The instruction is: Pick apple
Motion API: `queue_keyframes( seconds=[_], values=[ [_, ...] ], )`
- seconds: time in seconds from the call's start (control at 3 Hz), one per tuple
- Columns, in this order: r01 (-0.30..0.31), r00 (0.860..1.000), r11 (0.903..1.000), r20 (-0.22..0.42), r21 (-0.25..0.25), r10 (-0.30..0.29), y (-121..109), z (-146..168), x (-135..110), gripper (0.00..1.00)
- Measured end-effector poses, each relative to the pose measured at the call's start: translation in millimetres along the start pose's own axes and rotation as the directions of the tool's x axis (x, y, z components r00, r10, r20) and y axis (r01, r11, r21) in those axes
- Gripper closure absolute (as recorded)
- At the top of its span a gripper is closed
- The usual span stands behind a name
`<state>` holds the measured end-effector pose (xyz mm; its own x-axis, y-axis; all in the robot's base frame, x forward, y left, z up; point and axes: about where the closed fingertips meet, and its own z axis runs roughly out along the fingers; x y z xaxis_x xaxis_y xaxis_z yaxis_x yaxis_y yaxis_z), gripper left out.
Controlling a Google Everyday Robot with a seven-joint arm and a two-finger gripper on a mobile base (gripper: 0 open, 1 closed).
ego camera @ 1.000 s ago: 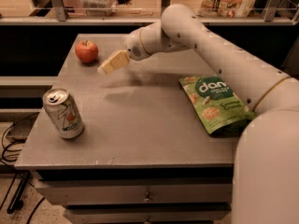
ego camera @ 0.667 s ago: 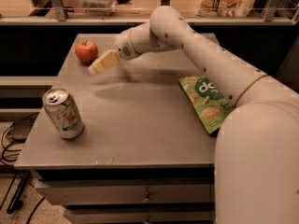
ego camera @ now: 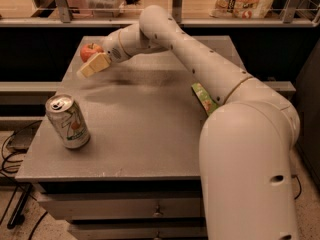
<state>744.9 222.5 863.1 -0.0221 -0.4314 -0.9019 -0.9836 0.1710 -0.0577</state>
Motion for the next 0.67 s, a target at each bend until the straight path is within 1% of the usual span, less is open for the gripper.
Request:
queue_keyframes(
  seconds=[0.33,0.67],
  values=[
    [-0.002,1.000,0.9998,0.013,-0.019,0.002,0.0,16.6,-2.7,0.15],
    [-0.005,1.000,0.9996,0.031,-0.026,0.006,-2.0,27.8,-5.1,0.47]
  ],
)
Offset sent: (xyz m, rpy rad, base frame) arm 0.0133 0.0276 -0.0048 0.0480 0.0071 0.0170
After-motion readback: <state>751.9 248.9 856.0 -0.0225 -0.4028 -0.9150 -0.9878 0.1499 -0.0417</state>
